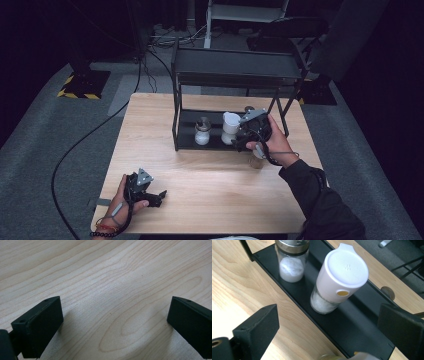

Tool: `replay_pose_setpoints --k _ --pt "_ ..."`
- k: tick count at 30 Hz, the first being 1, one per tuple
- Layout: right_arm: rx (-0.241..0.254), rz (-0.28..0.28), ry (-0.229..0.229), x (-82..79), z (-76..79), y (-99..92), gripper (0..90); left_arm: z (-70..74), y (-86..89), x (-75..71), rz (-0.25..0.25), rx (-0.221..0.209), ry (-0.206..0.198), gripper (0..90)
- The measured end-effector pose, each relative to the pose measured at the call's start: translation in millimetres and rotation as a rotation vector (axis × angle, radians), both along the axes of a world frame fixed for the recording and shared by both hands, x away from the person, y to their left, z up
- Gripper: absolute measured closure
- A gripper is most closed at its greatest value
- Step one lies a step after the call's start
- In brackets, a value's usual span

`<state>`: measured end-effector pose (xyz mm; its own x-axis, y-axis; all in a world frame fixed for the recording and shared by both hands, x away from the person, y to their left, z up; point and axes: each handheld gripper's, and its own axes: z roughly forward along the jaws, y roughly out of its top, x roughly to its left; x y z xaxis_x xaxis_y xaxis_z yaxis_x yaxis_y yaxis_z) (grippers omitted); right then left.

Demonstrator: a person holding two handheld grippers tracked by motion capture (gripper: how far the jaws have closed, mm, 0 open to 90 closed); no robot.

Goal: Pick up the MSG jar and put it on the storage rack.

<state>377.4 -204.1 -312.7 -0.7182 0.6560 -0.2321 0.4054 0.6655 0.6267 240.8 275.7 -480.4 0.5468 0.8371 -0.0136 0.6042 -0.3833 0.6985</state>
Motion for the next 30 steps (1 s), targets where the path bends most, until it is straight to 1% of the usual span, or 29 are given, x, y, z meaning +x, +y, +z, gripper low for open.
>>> replay_pose_setpoints --k 1,2,8,11,15,22,26,30 --pt "0.0 0.0 0.0 0.0 0.0 0.0 3.8 0.0 0.0 0.0 0.0 0.0 0.0 0.4" --pt "0.006 0.007 -0.005 -4.8 -0.7 -3.6 3.8 0.0 0.0 0.0 0.0 0.0 0.0 0.4" --pt "0.008 0.034 -0.018 -18.8 -6.5 -13.7 3.7 0.0 0.0 0.0 0.0 0.0 0.0 0.4" --pt "0.004 0.039 -0.042 -28.7 -11.8 -18.7 3.7 0.0 0.0 0.0 0.0 0.0 0.0 0.4" --pt "0.013 0.055 -0.055 -39.0 -18.7 -27.8 3.7 0.0 0.0 0.0 0.0 0.0 0.0 0.4" --pt "0.015 0.079 -0.086 -54.8 -28.2 -40.3 3.6 0.0 0.0 0.0 0.0 0.0 0.0 0.4" --pt "0.034 0.093 -0.098 -62.9 -33.3 -49.5 3.4 0.0 -0.1 0.0 0.001 0.0 0.0 0.4" --pt "0.049 0.095 -0.104 -70.5 -38.7 -57.9 3.3 0.0 0.0 0.0 0.0 0.0 0.0 0.4"
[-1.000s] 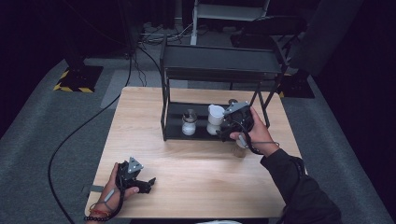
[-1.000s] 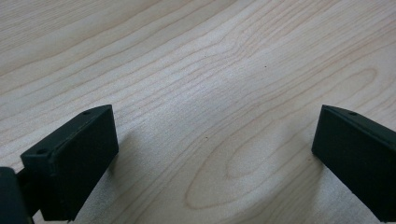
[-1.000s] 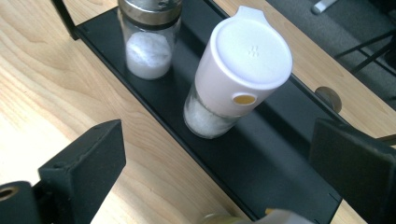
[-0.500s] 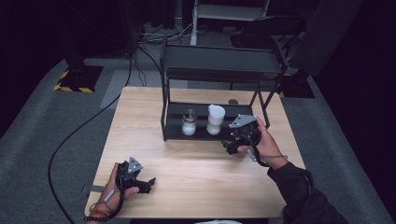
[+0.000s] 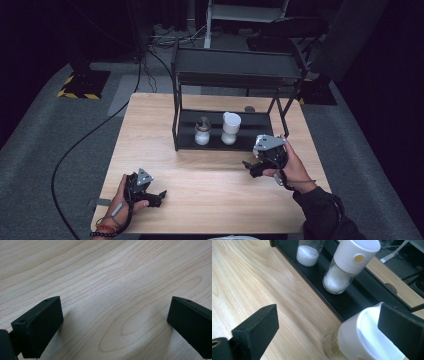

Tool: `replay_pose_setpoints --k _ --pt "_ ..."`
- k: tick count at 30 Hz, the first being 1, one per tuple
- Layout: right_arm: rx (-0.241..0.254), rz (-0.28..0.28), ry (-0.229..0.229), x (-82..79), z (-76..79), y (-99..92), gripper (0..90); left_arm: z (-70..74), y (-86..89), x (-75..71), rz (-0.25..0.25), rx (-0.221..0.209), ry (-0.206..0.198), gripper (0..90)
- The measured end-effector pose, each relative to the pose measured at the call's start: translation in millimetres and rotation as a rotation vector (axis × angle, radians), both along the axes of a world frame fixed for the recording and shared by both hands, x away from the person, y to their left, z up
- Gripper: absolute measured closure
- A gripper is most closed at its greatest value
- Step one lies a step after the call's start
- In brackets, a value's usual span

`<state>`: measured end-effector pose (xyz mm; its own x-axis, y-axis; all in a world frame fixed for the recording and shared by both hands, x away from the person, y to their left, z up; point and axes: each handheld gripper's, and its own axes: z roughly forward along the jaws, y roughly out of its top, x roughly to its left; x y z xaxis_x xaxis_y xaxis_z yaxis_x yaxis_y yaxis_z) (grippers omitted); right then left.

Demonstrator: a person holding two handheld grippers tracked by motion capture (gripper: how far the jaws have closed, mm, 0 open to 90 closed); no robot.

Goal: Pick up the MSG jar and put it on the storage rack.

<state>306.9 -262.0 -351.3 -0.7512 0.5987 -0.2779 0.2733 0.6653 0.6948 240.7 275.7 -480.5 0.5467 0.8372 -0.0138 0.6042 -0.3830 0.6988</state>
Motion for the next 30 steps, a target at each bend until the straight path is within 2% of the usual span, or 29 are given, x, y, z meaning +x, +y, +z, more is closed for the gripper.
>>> replay_pose_setpoints --k 10,25,30 --pt "0.025 0.01 -0.01 -13.5 -14.1 -20.7 3.2 0.1 0.0 0.0 0.0 0.0 0.0 0.4" --pt "0.029 -0.021 -0.017 -26.8 -35.0 -36.4 2.3 0.0 0.0 0.0 0.0 0.0 0.0 0.4" --pt "0.01 -0.024 -0.022 -28.3 -45.4 -40.3 2.3 0.0 0.0 0.0 0.0 0.0 0.0 0.4"
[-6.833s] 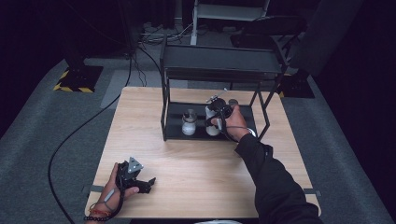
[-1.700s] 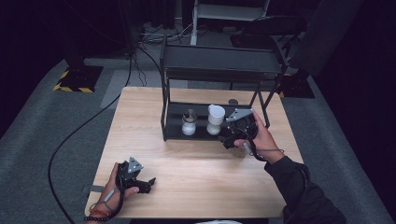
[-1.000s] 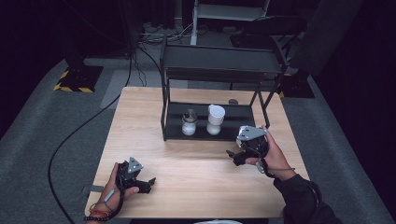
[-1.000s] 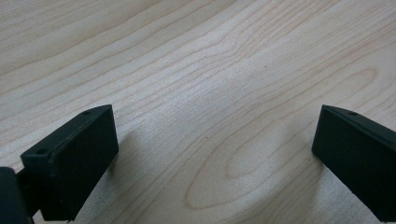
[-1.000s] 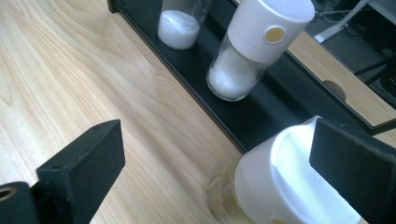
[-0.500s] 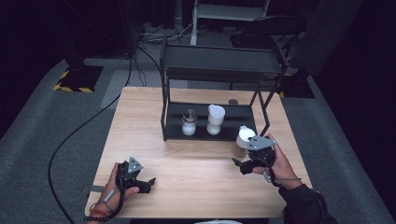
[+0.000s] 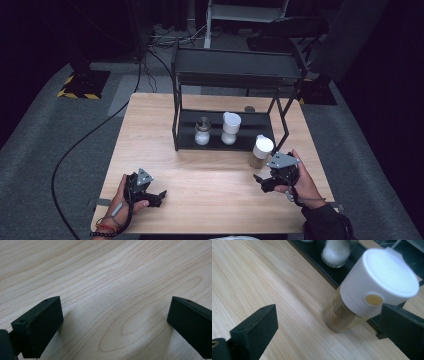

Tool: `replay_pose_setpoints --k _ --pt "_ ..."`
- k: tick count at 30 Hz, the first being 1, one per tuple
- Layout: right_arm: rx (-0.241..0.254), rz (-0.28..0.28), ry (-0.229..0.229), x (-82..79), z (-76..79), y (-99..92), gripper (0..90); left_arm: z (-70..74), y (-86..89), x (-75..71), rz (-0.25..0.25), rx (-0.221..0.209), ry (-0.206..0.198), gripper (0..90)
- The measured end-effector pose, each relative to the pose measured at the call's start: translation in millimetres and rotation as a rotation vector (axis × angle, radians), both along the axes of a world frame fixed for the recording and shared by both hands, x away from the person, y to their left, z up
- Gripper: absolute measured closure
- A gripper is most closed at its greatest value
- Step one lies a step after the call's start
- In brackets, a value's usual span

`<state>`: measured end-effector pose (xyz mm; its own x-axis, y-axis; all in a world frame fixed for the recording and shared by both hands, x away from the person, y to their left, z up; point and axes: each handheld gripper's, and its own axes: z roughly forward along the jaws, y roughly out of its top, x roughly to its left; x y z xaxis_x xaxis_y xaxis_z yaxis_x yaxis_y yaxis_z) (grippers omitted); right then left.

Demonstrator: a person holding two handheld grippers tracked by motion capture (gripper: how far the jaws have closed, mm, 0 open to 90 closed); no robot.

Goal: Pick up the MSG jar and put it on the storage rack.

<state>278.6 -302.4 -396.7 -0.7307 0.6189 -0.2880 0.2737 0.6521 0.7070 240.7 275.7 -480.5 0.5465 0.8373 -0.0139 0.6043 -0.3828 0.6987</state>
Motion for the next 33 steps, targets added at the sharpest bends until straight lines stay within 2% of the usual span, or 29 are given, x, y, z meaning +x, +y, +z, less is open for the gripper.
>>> replay_pose_setpoints --k 12,26,33 --pt "-0.003 -0.015 0.031 3.2 -22.4 -14.3 2.3 0.0 0.0 0.0 0.0 0.0 0.0 0.4" --pt "-0.001 -0.082 0.084 10.6 -50.3 -34.8 2.3 0.0 0.0 0.0 0.0 0.0 0.0 0.4" --pt "-0.013 -0.103 0.094 11.5 -59.5 -42.2 2.3 0.0 0.0 0.0 0.0 0.0 0.0 0.4"
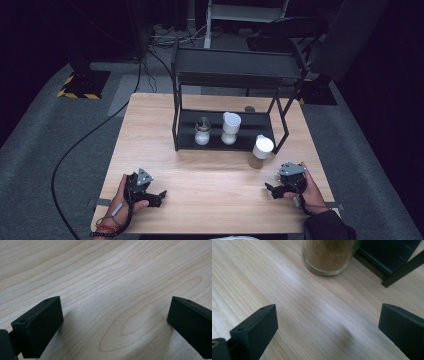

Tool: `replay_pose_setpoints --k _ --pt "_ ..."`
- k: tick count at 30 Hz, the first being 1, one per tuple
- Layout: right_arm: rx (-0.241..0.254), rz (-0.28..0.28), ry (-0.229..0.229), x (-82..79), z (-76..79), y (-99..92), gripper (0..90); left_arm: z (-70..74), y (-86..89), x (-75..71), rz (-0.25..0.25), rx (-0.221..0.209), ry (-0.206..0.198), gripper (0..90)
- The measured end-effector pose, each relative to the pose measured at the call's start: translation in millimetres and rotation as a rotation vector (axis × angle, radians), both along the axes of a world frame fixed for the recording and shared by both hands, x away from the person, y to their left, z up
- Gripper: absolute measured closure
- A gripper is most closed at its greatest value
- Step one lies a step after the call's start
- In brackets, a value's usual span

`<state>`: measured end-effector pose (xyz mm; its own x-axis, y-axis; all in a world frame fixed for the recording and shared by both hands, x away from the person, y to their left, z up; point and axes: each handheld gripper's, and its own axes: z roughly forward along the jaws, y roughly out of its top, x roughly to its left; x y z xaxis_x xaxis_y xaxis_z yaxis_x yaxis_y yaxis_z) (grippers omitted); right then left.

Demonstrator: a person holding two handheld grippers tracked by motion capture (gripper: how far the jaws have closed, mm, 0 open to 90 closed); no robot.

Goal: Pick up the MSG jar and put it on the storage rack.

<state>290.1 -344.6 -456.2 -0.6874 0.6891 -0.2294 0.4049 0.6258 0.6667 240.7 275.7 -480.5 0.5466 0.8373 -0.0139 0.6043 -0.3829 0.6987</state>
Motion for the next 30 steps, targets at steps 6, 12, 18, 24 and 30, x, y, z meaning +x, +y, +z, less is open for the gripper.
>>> replay_pose_setpoints --k 6,12,18,24,30 --pt "0.004 -0.018 0.015 0.4 -4.6 -6.3 2.2 0.0 0.0 0.0 0.0 0.0 0.0 0.4" --pt "0.047 -0.028 0.029 0.5 -8.3 -16.4 1.9 0.0 0.0 0.0 0.0 0.0 0.0 0.4" --pt "0.126 -0.041 0.06 3.2 -16.0 -33.6 0.4 0.0 0.0 0.0 0.0 0.0 0.0 0.4" --pt "0.184 -0.048 0.108 8.7 -19.7 -46.9 0.3 0.0 0.0 0.0 0.0 0.0 0.0 0.4" --pt "0.184 -0.05 0.107 8.4 -19.8 -46.7 0.3 0.0 0.0 0.0 0.0 0.0 0.0 0.4"
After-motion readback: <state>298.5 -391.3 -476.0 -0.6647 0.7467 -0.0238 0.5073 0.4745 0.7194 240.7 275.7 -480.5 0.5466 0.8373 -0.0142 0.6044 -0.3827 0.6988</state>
